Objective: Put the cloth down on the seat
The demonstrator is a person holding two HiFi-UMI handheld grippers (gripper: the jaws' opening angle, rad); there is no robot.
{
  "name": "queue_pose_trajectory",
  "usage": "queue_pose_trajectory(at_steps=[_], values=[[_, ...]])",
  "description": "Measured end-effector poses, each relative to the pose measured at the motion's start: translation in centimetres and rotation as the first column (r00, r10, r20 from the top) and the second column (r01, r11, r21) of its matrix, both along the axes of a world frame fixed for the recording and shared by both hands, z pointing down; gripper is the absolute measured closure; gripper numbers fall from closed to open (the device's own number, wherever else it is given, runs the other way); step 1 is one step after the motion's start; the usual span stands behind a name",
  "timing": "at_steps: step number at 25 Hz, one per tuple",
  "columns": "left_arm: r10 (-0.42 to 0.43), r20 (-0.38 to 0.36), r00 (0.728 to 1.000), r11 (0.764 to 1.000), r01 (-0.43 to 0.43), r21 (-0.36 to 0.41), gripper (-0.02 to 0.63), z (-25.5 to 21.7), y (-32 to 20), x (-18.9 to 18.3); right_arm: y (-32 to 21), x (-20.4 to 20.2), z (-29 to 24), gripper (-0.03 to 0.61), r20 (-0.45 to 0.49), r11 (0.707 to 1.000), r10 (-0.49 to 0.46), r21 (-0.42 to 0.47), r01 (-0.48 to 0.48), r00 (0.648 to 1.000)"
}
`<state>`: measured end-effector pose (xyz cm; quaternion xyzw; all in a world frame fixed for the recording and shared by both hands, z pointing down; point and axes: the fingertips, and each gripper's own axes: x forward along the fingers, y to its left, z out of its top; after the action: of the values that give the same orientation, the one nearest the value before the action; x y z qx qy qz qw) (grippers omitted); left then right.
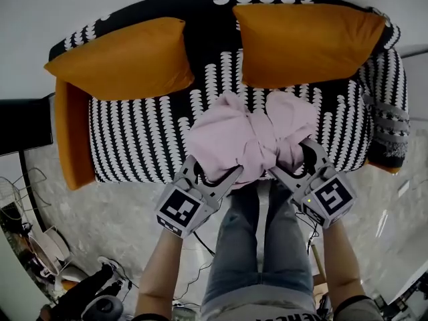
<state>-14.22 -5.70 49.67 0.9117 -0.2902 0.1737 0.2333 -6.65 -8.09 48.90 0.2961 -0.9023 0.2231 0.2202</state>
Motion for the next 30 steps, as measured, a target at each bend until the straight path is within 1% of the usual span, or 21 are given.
queue_pose_trajectory(at_steps=[4, 9, 13, 17, 22, 27, 30], values=[[-0.001, 0.017, 1.0, 1.0, 0.001, -0.016, 0.397, 2.8, -0.1, -0.3, 0.1, -0.2, 3.0, 0.308, -0.016, 1.0, 0.0, -0.028, 0.0, 1.0], [0.006, 0.04, 0.999, 0.999, -0.004, -0.052, 0.397, 7.1, 0.9, -0.2, 0.9, -0.2, 7.3, 0.307, -0.022, 0.999, -0.011, -0.036, 0.01, 1.0], [0.005, 0.047, 0.999, 0.996, -0.001, -0.09, 0.397, 9.8, 1.2, -0.1, 1.3, -0.1, 10.0, 0.308, -0.051, 0.996, -0.022, -0.085, 0.018, 0.998], [0.009, 0.058, 0.998, 0.994, -0.003, -0.107, 0.399, 12.5, 0.7, -0.3, 0.7, -0.2, 12.8, 0.307, -0.055, 0.995, -0.023, -0.098, 0.017, 0.998], [0.019, 0.061, 0.998, 0.993, -0.012, -0.115, 0.399, 13.3, 0.9, -0.8, 1.2, -0.7, 13.6, 0.307, -0.072, 0.993, -0.013, -0.118, 0.005, 0.997], [0.037, 0.09, 0.995, 0.994, -0.028, -0.106, 0.399, 13.3, 1.7, -0.4, 2.2, -0.1, 13.8, 0.307, -0.093, 0.991, -0.016, -0.134, 0.003, 0.996], [0.039, 0.097, 0.994, 0.991, -0.026, -0.13, 0.399, 15.3, 1.0, -0.3, 1.4, 0.0, 15.9, 0.307, -0.098, 0.989, -0.018, -0.151, 0.003, 0.995]])
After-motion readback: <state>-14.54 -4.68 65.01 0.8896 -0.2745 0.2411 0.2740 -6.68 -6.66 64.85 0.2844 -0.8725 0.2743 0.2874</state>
